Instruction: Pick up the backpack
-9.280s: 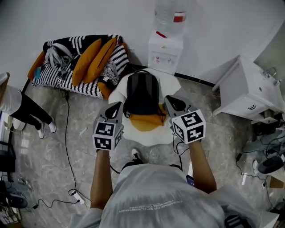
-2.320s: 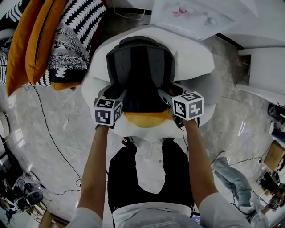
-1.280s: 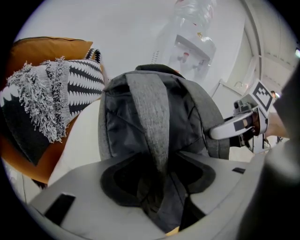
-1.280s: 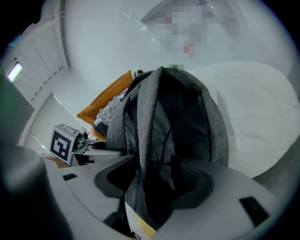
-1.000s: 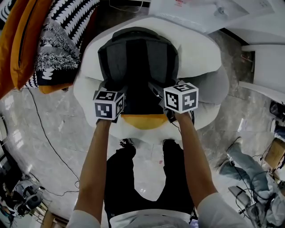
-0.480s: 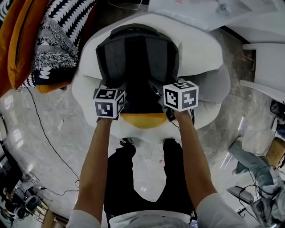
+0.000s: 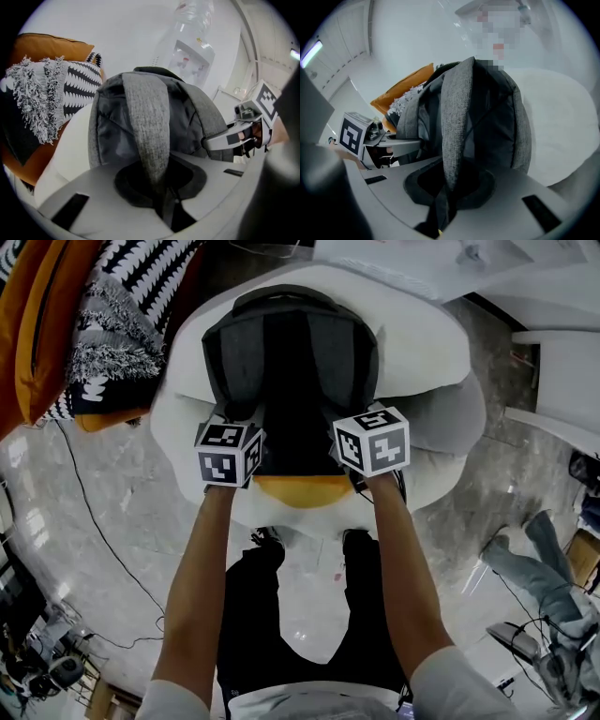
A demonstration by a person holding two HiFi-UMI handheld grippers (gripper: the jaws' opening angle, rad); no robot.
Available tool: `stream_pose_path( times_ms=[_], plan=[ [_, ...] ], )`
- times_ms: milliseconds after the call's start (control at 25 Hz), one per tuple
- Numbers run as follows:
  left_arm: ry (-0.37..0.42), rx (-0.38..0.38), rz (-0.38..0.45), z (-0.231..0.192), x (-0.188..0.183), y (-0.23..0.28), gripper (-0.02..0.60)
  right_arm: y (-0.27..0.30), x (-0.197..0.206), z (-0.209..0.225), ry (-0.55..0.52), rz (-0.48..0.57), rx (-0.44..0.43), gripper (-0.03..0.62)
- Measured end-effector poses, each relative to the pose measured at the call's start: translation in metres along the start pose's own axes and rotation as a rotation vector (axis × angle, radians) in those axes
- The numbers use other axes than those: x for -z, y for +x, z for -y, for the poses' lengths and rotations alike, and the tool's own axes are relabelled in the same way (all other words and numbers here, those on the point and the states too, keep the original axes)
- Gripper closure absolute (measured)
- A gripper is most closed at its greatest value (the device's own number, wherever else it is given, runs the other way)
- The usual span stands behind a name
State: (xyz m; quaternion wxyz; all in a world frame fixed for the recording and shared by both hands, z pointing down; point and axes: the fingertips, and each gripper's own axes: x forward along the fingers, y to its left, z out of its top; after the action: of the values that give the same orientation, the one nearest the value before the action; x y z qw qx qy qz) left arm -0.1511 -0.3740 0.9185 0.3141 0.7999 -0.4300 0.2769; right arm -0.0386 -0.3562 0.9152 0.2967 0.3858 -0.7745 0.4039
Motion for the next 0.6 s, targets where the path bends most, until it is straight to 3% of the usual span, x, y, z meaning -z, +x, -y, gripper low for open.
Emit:
stream_pose_path(
  times_ms=[280, 600],
  plan=[
    [-0.009, 0.084, 0.015, 0.021, -0.001, -0.007, 0.522, -0.007, 0.0, -0.009, -0.019, -0.005, -0.029, 0.56],
    [-0.035, 0.097, 0.009, 0.032, -0.011, -0.027, 0.523, -0.03, -0.003, -0.03, -0.008, -0.014, -0.064, 0.56]
  ],
)
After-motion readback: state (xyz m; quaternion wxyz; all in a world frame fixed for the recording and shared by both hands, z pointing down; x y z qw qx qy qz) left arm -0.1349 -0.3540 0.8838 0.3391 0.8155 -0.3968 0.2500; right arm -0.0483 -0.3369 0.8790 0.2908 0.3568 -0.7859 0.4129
